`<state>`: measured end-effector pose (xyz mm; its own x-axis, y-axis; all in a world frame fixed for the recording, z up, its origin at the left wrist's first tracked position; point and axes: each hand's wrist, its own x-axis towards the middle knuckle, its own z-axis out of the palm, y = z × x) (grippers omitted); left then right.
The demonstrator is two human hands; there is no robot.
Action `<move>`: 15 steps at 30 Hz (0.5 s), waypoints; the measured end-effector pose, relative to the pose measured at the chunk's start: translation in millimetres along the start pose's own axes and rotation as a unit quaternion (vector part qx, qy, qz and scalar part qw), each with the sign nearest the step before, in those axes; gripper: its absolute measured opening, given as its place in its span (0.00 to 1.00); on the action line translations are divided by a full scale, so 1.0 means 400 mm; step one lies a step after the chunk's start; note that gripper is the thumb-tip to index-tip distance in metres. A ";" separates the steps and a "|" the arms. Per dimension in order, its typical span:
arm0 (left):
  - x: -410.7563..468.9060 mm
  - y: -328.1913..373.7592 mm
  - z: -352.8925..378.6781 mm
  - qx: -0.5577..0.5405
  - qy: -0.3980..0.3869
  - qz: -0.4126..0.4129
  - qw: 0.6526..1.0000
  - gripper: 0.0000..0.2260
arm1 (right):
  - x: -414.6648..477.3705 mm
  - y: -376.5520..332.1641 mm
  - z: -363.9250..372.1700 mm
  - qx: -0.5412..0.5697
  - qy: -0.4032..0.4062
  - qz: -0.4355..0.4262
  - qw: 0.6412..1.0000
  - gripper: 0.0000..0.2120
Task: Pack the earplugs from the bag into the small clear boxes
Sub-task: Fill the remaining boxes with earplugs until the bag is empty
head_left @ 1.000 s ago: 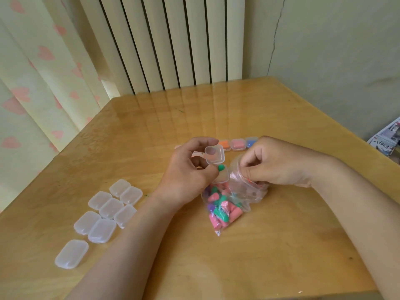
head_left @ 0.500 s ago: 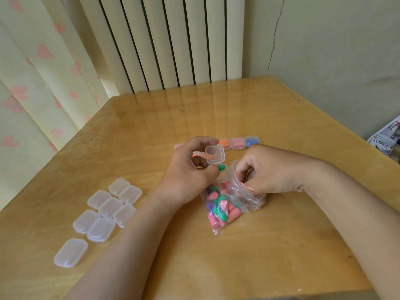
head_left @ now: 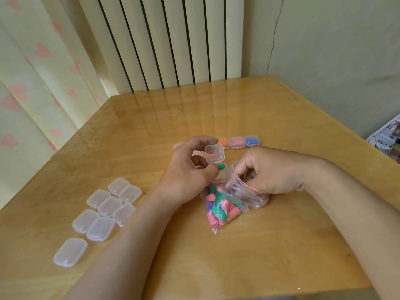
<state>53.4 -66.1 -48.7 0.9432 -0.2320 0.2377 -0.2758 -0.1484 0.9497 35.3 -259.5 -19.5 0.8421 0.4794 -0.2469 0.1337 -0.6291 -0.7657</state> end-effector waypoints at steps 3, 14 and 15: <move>-0.001 0.001 0.000 0.004 -0.001 -0.001 1.000 0.21 | 0.004 -0.001 0.004 -0.012 -0.003 0.003 1.000 0.08; -0.001 0.002 -0.002 0.021 0.002 0.002 1.000 0.20 | -0.004 -0.004 -0.006 0.004 0.032 0.001 0.999 0.08; -0.001 0.002 -0.002 0.024 0.003 0.002 1.000 0.20 | -0.002 -0.002 -0.007 -0.001 0.041 0.002 0.999 0.08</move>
<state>53.0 -65.3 -48.0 0.9427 -0.2279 0.2435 -0.2889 -0.1931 0.9377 35.9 -260.9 -17.0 0.8826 0.4253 -0.2002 0.1309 -0.6315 -0.7642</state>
